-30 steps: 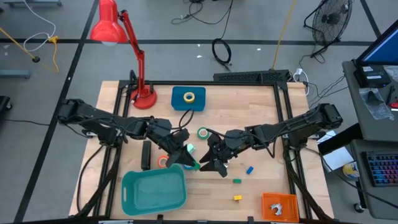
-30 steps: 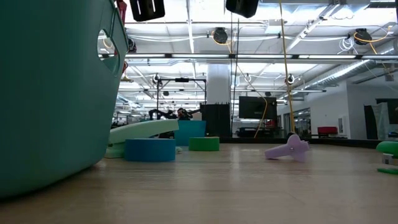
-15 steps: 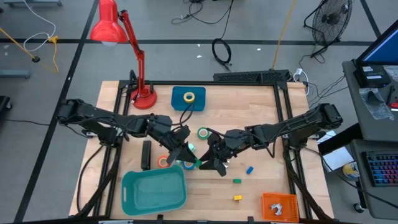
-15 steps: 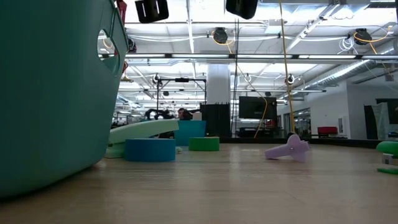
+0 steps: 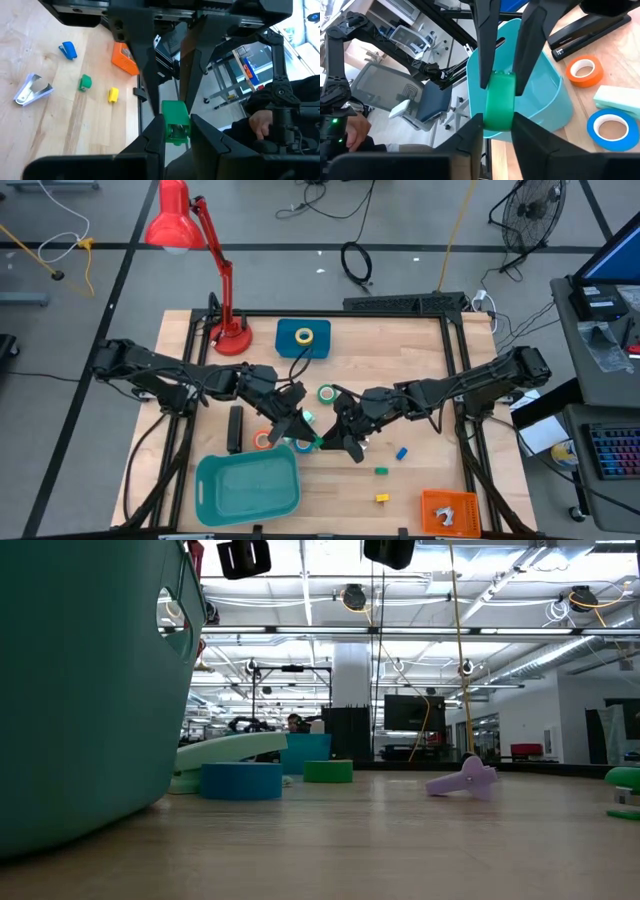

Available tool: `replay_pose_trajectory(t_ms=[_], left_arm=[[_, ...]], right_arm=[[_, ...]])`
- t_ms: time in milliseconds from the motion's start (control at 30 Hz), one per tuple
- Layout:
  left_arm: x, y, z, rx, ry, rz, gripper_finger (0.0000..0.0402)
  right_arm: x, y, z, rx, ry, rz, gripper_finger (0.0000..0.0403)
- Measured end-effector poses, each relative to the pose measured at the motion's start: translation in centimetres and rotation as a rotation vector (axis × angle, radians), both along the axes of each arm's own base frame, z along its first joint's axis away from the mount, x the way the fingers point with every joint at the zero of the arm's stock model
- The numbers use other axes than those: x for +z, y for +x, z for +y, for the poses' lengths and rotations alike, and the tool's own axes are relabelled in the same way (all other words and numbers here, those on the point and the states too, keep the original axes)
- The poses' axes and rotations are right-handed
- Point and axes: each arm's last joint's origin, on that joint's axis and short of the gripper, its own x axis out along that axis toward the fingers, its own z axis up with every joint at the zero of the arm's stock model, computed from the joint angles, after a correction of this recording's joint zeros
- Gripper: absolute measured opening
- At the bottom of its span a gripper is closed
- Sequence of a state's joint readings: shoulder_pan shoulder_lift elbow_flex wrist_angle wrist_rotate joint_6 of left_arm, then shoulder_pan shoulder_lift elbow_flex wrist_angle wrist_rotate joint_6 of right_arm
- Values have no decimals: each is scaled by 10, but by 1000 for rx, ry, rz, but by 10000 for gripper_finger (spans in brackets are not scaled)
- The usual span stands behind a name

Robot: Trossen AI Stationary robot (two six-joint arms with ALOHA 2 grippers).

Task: Pick and place Stapler, Stapler remover, tape
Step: Put the right green stapler into the green bin

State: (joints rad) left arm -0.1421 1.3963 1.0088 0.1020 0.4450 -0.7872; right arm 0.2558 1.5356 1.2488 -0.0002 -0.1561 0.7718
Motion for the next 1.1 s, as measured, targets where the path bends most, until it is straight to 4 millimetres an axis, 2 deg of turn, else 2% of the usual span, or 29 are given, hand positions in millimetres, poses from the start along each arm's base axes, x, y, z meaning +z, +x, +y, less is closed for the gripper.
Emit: replay_pose_trajectory(t_ms=[133, 267, 500, 867, 1100], left_arm=[[-3, 2, -1, -2, 1, 9, 60], [-7, 6, -2, -9, -7, 10, 63], [-9, 8, -2, 4, -7, 16, 118], [-6, 7, -4, -64, -29, -1, 106], [-10, 4, -7, -187, 67, -51, 112]], right_arm=[[-1, 0, 0, -3, -3, 12, 60], [-2, -1, 0, 2, 9, 29, 59], [-6, -3, 0, 4, 32, 90, 67], [-10, -7, 7, 116, 110, 167, 60], [-16, -16, 13, 284, 191, 305, 60]])
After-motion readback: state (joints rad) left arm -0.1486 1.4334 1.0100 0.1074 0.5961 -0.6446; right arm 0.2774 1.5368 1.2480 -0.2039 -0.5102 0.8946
